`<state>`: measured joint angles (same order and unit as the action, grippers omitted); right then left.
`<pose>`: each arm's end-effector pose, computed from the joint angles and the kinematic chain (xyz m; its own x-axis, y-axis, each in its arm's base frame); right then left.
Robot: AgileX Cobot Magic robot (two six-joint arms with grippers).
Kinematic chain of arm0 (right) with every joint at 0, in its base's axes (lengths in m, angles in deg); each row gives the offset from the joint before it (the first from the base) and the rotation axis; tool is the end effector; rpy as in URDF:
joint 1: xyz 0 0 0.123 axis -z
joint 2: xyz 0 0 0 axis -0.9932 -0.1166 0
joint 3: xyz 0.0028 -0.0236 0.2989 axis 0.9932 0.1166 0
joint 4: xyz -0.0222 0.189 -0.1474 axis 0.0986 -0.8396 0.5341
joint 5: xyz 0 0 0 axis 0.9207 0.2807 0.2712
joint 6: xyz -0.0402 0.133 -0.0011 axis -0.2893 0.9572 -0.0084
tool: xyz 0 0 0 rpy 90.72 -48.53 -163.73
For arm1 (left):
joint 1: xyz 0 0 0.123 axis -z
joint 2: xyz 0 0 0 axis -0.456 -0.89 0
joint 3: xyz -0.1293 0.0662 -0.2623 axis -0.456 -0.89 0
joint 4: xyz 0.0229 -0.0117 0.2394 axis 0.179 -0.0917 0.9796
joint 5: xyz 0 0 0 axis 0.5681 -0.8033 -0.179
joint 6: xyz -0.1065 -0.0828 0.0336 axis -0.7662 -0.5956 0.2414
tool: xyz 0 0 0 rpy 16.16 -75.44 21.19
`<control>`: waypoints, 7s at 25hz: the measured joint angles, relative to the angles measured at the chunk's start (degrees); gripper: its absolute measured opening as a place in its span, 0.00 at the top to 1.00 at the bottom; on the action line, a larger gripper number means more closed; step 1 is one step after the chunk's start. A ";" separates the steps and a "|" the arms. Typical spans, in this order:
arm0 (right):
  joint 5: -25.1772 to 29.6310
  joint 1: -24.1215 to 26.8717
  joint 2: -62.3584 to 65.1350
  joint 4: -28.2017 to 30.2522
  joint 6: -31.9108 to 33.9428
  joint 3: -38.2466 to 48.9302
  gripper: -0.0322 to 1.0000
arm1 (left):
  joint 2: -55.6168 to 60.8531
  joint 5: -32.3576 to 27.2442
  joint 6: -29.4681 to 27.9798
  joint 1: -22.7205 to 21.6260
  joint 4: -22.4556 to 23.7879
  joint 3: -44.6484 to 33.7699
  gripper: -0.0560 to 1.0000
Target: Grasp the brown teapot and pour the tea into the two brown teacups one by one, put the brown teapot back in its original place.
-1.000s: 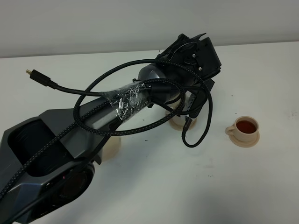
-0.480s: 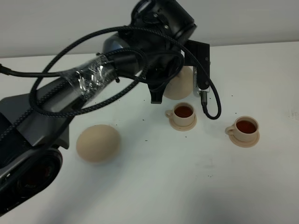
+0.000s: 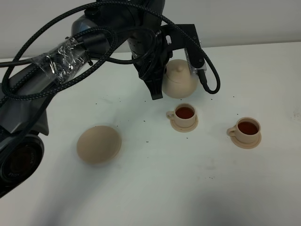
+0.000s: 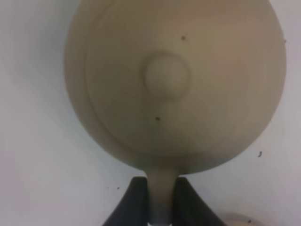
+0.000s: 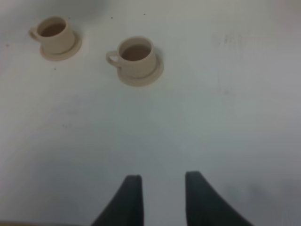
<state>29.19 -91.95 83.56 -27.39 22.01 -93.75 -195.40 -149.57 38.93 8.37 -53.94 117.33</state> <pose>0.0157 0.0212 0.2444 -0.5331 -0.0753 -0.8427 -0.2575 0.9632 0.0768 0.4196 -0.2746 0.2342 -0.0989 0.9840 -0.1479 0.9165 0.1479 0.3717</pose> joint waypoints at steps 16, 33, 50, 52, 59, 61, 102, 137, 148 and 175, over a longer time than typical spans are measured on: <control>0.00 0.00 0.00 -0.05 0.00 0.00 0.74 | -1.57 0.00 3.46 -1.17 -4.15 0.00 0.83; 0.00 0.00 0.00 -0.07 0.00 0.00 0.74 | 17.51 1.11 0.53 -6.93 1.26 -27.68 0.83; -0.02 0.00 0.00 -0.19 0.00 0.00 0.74 | 32.36 31.88 -1.10 -14.38 3.80 -63.83 0.83; -0.02 0.00 0.00 -0.18 0.00 0.00 0.74 | 32.36 30.89 -1.16 -14.38 3.85 -63.83 0.83; -0.06 0.00 0.00 -0.32 0.00 0.00 0.74 | 30.57 30.83 -3.52 -14.38 5.72 -64.87 0.83; -0.06 0.00 0.00 -0.50 0.00 0.00 0.74 | 29.60 31.20 -3.72 -14.38 5.85 -64.87 0.83; -0.18 0.00 0.00 -0.88 0.00 0.00 0.74 | 23.96 31.33 -7.22 -14.99 10.41 -64.87 0.83; -0.18 0.00 0.00 -0.95 0.00 0.00 0.74 | 50.25 30.95 -4.19 -14.94 9.53 -64.88 0.72; -0.18 0.00 0.00 -0.95 -0.04 0.00 0.74 | 62.26 18.31 -1.38 -18.22 1.45 -64.88 0.75; -0.23 0.00 0.00 -0.90 0.01 0.00 0.74 | 90.50 8.51 -14.58 -32.77 -19.94 -64.88 0.75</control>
<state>28.95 -91.95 83.56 -28.29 22.02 -93.75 -104.90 -141.06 24.35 -24.40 -73.88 52.45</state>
